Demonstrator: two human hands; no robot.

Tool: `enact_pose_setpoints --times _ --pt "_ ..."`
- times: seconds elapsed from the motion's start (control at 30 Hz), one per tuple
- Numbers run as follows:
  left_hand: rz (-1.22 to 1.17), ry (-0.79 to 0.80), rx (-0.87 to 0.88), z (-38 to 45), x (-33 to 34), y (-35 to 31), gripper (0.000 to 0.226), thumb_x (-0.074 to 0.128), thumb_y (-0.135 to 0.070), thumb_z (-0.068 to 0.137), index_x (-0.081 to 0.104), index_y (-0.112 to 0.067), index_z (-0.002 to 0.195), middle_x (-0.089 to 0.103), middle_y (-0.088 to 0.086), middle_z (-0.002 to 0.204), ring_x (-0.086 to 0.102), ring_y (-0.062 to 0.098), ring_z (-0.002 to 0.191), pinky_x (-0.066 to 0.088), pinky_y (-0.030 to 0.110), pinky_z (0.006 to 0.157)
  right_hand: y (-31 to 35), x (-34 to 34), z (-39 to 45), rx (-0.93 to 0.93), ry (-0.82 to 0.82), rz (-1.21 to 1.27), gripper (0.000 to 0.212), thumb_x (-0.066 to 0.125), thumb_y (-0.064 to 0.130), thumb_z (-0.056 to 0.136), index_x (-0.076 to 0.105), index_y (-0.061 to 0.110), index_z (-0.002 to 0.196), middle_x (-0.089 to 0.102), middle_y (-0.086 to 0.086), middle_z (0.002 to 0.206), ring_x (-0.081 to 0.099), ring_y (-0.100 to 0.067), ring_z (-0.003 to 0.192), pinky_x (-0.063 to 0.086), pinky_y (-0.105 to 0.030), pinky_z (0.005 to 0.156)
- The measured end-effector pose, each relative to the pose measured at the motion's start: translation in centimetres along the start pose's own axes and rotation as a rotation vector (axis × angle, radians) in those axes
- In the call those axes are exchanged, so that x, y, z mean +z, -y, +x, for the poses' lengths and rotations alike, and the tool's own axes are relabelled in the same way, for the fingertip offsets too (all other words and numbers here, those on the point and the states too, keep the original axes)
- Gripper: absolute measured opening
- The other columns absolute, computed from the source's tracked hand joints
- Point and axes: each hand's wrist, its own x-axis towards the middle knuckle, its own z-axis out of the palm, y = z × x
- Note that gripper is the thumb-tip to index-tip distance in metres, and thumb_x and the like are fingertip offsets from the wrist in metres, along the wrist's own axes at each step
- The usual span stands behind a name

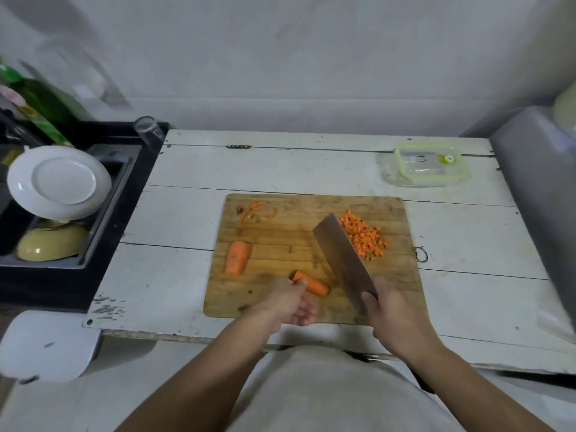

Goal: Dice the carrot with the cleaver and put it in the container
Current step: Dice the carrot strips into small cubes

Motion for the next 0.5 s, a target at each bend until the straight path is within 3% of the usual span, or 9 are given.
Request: enact_pose_setpoints --times 0.1,0.23,0.3,0.4,0.5 --pt "-0.116 -0.035 0.011 0.0 0.4 0.9 0.036 0.048 -0.032 0.108 0.061 0.001 0.107 0.075 0.015 0.071 0.075 0.028 0.065 0.063 0.038 0.064 1.3 -0.2 -0.2 -0.116 -0.006 -0.238 0.022 0.04 0.034 0.105 0.049 0.023 0.121 0.068 -0.007 0.097 0.065 -0.029 0.086 0.041 -0.033 0.062" --pt "-0.372 -0.065 -0.023 -0.4 0.9 1.9 0.029 0.054 -0.026 0.107 0.052 0.0 0.121 0.072 0.019 0.072 0.072 0.03 0.061 0.059 0.033 0.051 1.6 -0.4 -0.3 -0.23 0.062 -0.405 0.014 0.038 0.032 0.105 0.046 0.024 0.113 0.068 -0.005 0.084 0.065 -0.032 0.078 0.052 -0.04 0.062" --pt "-0.469 -0.08 -0.026 -0.5 1.6 1.6 0.022 0.052 -0.025 0.108 0.052 -0.003 0.112 0.069 0.021 0.079 0.071 0.032 0.067 0.059 0.035 0.051 1.5 -0.4 -0.1 -0.268 0.072 -0.466 0.01 0.038 0.03 0.104 0.044 0.024 0.109 0.066 -0.004 0.08 0.065 -0.032 0.074 0.053 -0.042 0.062" --pt "-0.498 -0.1 0.002 0.0 2.7 1.2 0.02 0.046 -0.023 0.109 0.051 -0.009 0.096 0.071 0.026 0.094 0.073 0.04 0.088 0.061 0.041 0.065 1.7 -0.1 -0.5 -0.304 0.087 -0.595 0.008 0.042 0.025 0.102 0.043 0.026 0.11 0.068 -0.001 0.08 0.066 -0.03 0.074 0.051 -0.037 0.059" --pt "-0.445 -0.153 0.053 0.5 3.2 1.4 0.024 0.045 -0.024 0.11 0.049 -0.013 0.088 0.07 0.02 0.081 0.072 0.033 0.072 0.061 0.038 0.057 2.0 0.1 -1.0 -0.313 0.121 -0.693 0.021 0.047 0.017 0.099 0.041 0.026 0.117 0.069 0.0 0.087 0.065 -0.03 0.08 0.04 -0.035 0.053"
